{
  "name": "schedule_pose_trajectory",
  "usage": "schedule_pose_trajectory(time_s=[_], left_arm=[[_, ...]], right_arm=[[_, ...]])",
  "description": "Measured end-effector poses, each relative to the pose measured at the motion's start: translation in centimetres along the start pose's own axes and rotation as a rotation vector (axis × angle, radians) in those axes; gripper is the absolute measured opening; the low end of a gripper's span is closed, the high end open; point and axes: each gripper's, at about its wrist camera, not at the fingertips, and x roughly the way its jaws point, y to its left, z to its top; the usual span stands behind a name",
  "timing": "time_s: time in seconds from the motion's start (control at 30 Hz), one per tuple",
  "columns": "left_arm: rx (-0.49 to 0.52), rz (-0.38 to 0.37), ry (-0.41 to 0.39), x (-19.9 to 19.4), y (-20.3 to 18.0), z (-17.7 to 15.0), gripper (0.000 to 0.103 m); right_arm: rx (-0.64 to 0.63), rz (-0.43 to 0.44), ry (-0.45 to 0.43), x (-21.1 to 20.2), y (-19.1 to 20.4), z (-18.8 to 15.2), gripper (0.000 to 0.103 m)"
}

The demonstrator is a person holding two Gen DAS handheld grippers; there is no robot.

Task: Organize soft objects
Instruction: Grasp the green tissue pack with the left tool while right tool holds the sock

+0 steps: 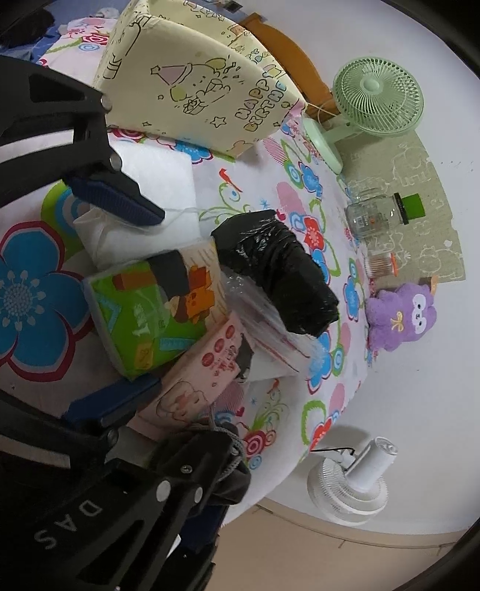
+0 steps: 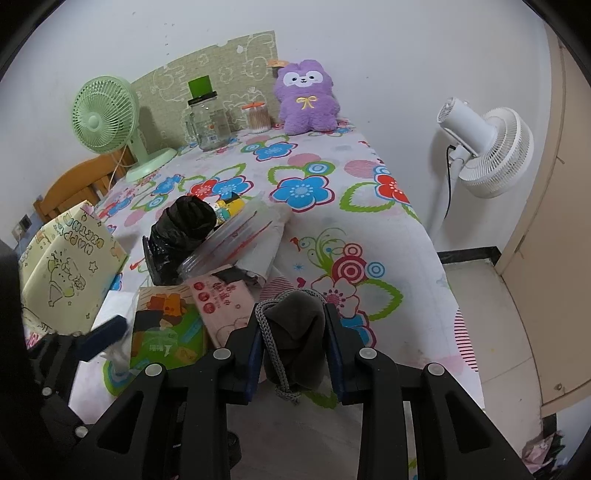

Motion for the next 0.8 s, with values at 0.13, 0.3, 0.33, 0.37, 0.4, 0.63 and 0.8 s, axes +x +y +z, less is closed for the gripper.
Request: schedule_pose_trajectory(time_s=[0.13, 0.3, 0.33, 0.37, 0.4, 0.63, 0.8], left_arm=[[-0.006, -0.019, -0.005, -0.2, 0.1, 0.0, 0.063], [-0.006, -0.036, -0.019, -0.7, 0.3, 0.1, 0.059], [-0.008, -0.039, -0.021, -0.9, 0.4, 0.1, 0.058], [-0.011, -0.041, -0.024, -1.0, 0.5, 0.2, 0.057], [-0.015, -0.042, -0.027, -1.1, 0.6, 0.2, 0.057], [-0.038, -0.061, -0.058, -2.5, 1.6, 0.6, 0.053], [-0.052, -0.067, -0.07, -3.3, 2.1, 1.1, 0.049]], right_arm=[[-0.003, 0.003, 0.003, 0.0, 0.4, 0.0, 0.033], [-0.009, 0.0, 0.004, -0.1, 0.9, 0.1, 0.033], [-0.011, 0.0, 0.002, -0.2, 1.0, 0.2, 0.033], [-0.013, 0.001, 0.001, -0.2, 1.1, 0.2, 0.033], [-0.017, 0.0, -0.002, -0.3, 1.3, 0.3, 0.033], [-0.031, -0.001, -0.02, -1.3, 2.3, 0.9, 0.033], [-0.041, 0.001, -0.043, -2.3, 3.1, 1.5, 0.032]])
